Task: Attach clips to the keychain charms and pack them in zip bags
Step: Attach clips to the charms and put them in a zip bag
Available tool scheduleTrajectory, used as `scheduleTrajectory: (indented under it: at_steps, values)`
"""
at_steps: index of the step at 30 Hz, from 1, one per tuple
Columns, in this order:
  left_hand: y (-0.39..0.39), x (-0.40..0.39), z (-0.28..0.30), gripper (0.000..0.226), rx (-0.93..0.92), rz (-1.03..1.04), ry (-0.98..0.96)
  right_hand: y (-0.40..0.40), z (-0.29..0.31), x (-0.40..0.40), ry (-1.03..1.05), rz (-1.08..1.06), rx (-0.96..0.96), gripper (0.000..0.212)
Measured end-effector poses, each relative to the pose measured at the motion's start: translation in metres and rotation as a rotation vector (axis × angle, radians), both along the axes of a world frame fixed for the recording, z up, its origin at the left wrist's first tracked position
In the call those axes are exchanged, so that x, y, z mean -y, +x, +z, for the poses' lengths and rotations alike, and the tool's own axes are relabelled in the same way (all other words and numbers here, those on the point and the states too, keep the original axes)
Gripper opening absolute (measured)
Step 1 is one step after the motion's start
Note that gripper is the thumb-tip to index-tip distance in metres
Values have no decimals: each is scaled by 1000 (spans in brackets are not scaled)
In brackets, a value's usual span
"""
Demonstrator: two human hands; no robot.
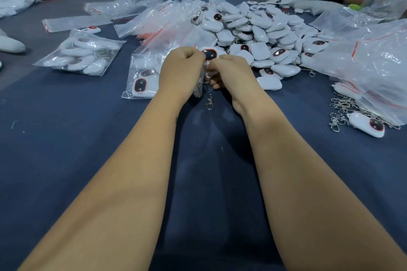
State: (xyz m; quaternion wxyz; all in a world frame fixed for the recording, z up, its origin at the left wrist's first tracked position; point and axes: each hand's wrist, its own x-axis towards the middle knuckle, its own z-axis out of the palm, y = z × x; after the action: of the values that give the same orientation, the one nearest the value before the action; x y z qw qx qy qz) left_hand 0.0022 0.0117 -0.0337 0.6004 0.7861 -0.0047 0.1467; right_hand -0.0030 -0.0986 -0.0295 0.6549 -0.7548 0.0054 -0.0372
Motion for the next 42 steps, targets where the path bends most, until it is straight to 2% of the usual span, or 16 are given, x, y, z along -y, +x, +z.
scheduleTrajectory:
  at_steps: [5,9,16,21,23,26,29,33,36,39,41,42]
  values:
    - [-1,0,0,24,-9,-26,21,4,4,-3,89,-42,-65,21]
    - [-1,0,0,28,-18,-53,15,4,0,0,90,-48,-2,24]
    - [-4,0,2,17,-37,-73,16,4,-3,1,74,-77,38,23]
    - [-3,-1,2,18,-29,-81,13,4,-3,1,149,-63,16,11]
    - [-3,-1,1,19,-16,-67,21,5,-3,1,170,-47,7,13]
    - [-2,1,-1,16,47,-31,14,5,-2,0,143,-53,-14,8]
    - [0,1,-2,13,100,9,69,7,-1,-2,109,-87,-39,15]
    - [0,1,-2,13,92,-6,95,6,-2,-1,99,-77,-15,17]
    - [-2,0,0,22,53,-37,53,4,-3,0,110,-51,12,16]
    - [-3,-1,1,23,11,-69,-64,3,-2,0,158,-78,4,14]
    - [-2,-1,1,18,16,-37,-56,2,0,1,233,-89,3,11]
    - [-2,-1,1,25,29,-25,-34,1,1,1,288,-96,8,12]
